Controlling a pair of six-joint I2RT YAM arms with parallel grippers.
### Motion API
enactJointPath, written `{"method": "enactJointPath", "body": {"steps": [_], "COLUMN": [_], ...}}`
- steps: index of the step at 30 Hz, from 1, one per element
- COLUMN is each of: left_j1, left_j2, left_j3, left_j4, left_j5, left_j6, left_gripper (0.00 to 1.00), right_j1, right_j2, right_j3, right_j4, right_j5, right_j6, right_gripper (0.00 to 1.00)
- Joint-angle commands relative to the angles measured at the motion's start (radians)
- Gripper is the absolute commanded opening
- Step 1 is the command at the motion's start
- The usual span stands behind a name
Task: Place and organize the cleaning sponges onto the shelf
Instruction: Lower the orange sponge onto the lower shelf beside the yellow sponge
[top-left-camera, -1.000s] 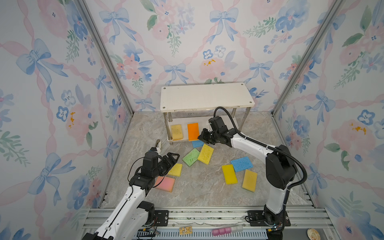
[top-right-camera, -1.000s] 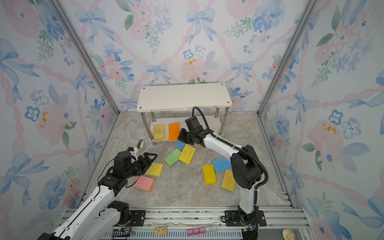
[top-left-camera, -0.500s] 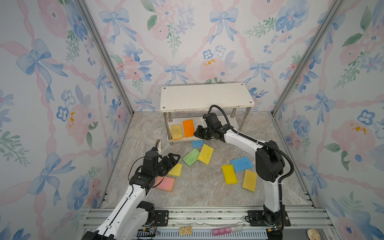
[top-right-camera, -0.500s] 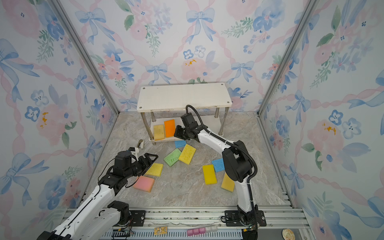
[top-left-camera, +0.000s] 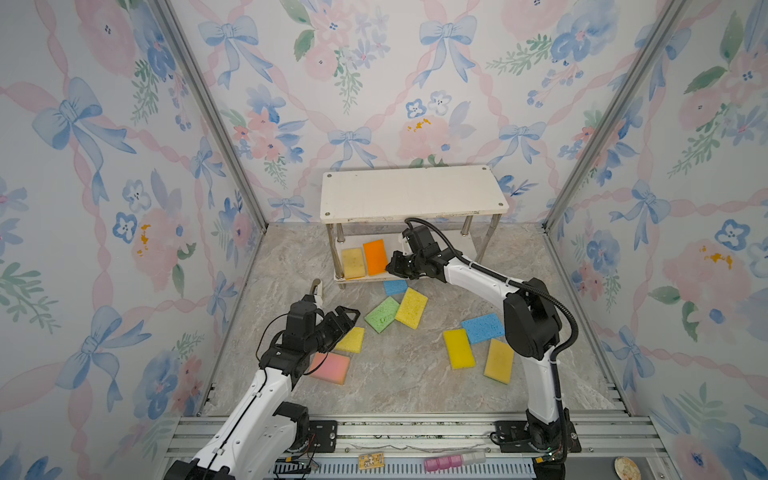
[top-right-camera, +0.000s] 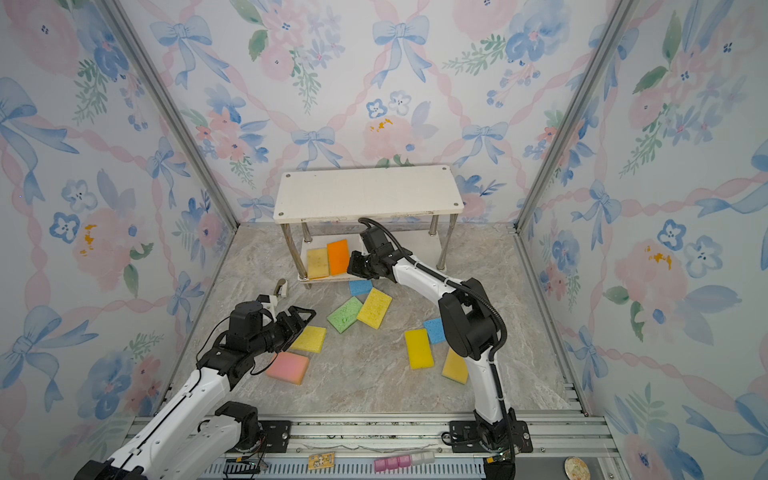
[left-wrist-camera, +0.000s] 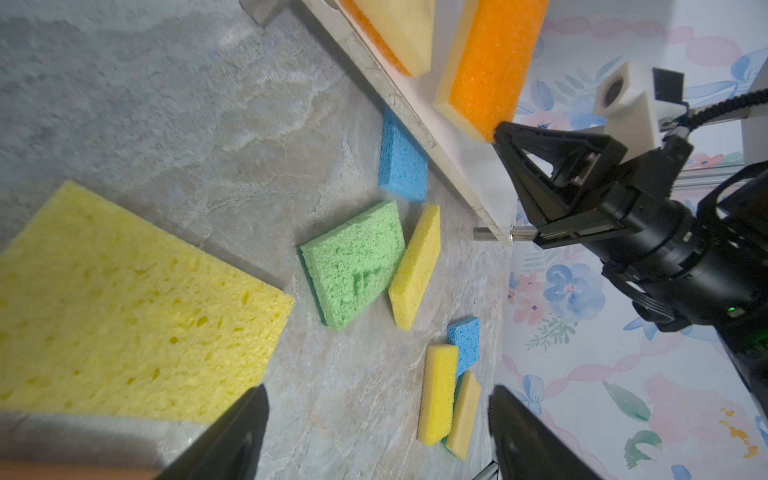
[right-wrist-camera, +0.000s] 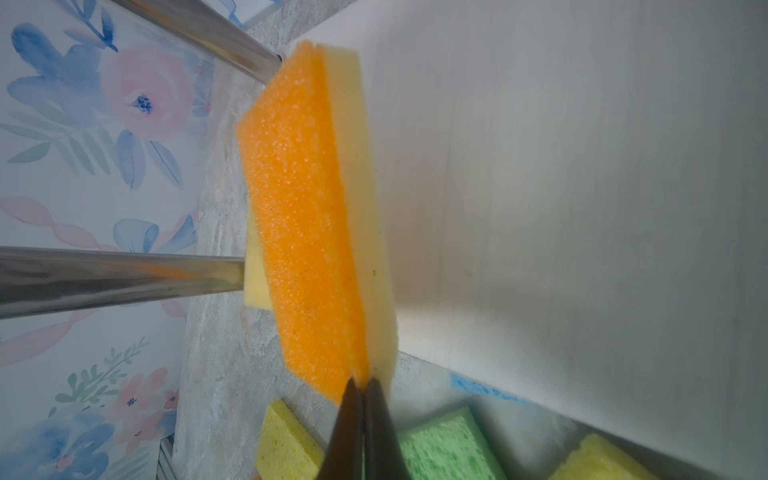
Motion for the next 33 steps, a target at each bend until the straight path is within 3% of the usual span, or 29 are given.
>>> {"method": "enactJointPath", "body": {"steps": [1, 5, 9, 13, 24, 33], "left_j1": [0.007, 0.011, 0.011, 0.011, 0.013, 0.015], "left_j2": [-0.001, 0.0, 0.006, 0.009, 0.001, 0.007], "left_j3": [0.012, 0.012, 0.015, 0.018, 0.015, 0.026], "left_j4": [-0.015, -0.015, -0.016, -0.016, -0.015, -0.015], "left_j5": [0.009, 0.005, 0.002, 0.002, 0.004, -0.007], "left_j6": [0.025, 0.025, 0.025, 0.025, 0.025, 0.028], "left_gripper": [0.85, 0.85, 0.85, 0.85, 0.86, 0.86], "right_j1": [-0.016, -0.017, -0.016, -0.016, -0.015, 0.01], "right_j2": [0.036, 0.041, 0.043, 0.041, 0.001, -0.199], "right_j3": [0.013, 0.007, 0.003, -0.004, -0.068, -0.288], "right_j4": [-0.02, -0.009, 0.003, 0.013, 0.078, 0.157], "right_j5": [-0.02, -0.027, -0.024, -0.02, -0.017, 0.063], "right_j6": [0.016, 0.025, 0.036, 0.045, 0.093, 0.119], "right_gripper": [0.0, 0.0, 0.2, 0.32, 0.39, 0.49]}}
